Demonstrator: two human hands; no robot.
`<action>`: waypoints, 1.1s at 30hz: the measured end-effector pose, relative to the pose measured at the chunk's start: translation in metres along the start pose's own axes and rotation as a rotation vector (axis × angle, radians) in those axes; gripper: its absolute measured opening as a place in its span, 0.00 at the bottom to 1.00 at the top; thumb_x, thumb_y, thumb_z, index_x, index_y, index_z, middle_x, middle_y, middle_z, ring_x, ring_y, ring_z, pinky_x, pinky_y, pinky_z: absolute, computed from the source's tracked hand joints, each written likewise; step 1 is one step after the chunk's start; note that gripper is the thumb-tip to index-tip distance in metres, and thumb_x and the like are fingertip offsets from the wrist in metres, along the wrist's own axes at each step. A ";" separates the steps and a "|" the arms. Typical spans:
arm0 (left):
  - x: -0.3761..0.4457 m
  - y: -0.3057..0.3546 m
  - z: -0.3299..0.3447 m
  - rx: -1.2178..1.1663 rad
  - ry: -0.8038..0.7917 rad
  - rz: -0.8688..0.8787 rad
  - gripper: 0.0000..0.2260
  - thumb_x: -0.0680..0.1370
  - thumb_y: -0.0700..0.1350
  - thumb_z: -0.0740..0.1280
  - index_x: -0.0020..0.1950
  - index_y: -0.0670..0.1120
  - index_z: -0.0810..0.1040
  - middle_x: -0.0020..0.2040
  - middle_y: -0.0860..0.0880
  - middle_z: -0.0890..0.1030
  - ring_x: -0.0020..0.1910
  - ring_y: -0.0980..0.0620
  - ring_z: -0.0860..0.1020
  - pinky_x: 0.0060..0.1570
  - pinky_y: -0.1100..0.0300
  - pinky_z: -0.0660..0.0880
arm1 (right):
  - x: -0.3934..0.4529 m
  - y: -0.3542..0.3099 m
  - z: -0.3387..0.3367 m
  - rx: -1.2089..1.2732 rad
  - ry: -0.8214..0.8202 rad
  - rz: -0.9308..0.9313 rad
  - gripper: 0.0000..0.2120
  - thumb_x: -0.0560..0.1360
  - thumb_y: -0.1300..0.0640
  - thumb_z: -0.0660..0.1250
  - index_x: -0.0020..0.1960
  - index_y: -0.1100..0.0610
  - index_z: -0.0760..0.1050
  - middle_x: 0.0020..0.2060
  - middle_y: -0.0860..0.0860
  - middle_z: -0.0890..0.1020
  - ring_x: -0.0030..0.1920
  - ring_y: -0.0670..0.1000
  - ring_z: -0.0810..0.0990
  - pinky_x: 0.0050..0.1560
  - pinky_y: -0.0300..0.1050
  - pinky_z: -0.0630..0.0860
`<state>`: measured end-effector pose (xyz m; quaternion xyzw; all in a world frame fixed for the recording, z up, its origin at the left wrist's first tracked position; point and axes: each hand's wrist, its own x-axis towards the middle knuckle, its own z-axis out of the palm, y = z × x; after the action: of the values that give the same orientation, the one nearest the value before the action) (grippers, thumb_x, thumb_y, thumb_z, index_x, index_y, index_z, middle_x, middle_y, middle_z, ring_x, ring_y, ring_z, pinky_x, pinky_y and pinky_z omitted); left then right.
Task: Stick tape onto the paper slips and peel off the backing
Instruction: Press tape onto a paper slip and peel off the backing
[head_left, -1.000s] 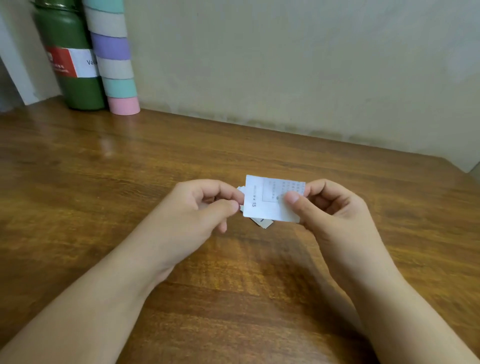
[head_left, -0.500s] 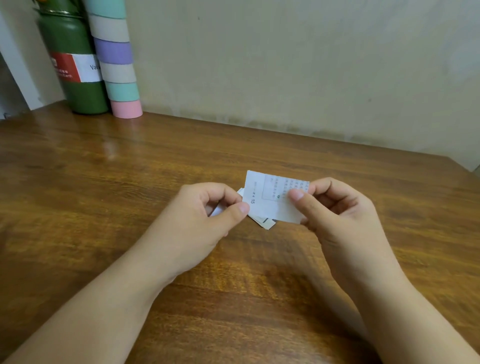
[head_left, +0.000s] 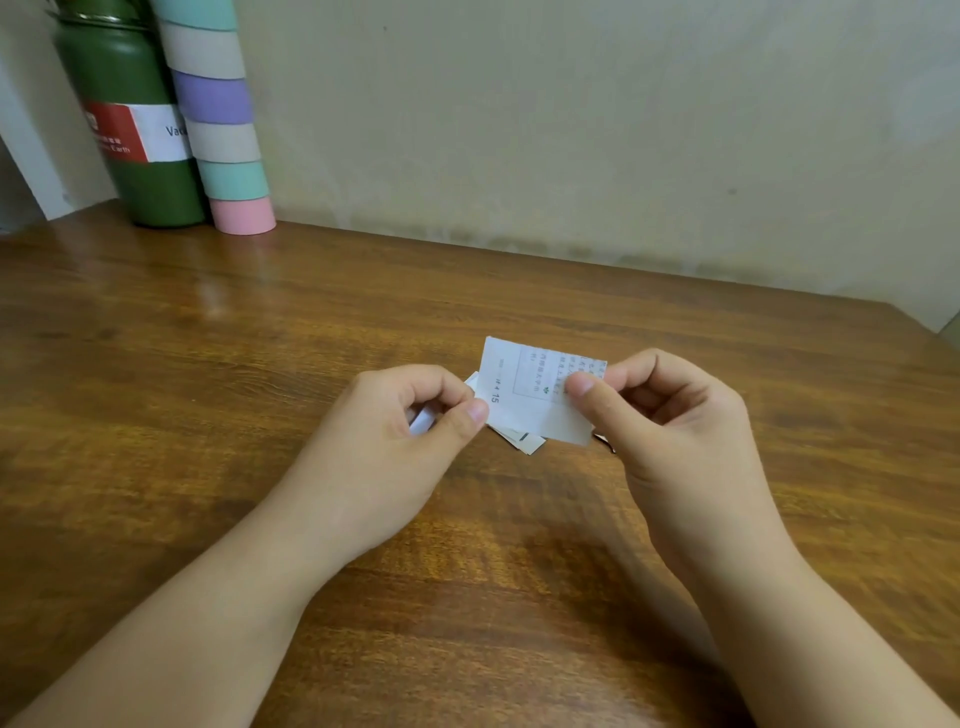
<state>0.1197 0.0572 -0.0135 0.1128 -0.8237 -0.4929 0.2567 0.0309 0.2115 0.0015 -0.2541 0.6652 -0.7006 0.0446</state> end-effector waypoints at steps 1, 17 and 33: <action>0.000 0.000 0.000 0.002 -0.001 0.000 0.08 0.75 0.47 0.68 0.35 0.51 0.78 0.23 0.58 0.72 0.25 0.60 0.66 0.27 0.70 0.62 | 0.000 0.000 0.000 0.000 0.001 -0.001 0.10 0.69 0.59 0.73 0.31 0.53 0.76 0.31 0.51 0.79 0.34 0.47 0.76 0.35 0.38 0.73; 0.001 0.006 -0.001 -0.215 -0.047 -0.146 0.10 0.77 0.42 0.65 0.37 0.47 0.82 0.27 0.49 0.74 0.24 0.59 0.67 0.30 0.63 0.62 | 0.003 0.000 -0.002 0.083 0.026 0.068 0.11 0.69 0.61 0.72 0.31 0.54 0.75 0.27 0.48 0.80 0.29 0.43 0.75 0.31 0.33 0.70; 0.000 0.006 0.000 -0.186 -0.042 -0.136 0.08 0.74 0.45 0.69 0.35 0.48 0.80 0.24 0.56 0.72 0.24 0.61 0.68 0.25 0.73 0.62 | 0.002 -0.001 -0.002 0.080 -0.009 0.082 0.09 0.68 0.58 0.73 0.31 0.53 0.76 0.28 0.46 0.80 0.29 0.42 0.76 0.33 0.33 0.70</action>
<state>0.1199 0.0602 -0.0085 0.1337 -0.7701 -0.5855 0.2150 0.0289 0.2126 0.0031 -0.2276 0.6464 -0.7231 0.0863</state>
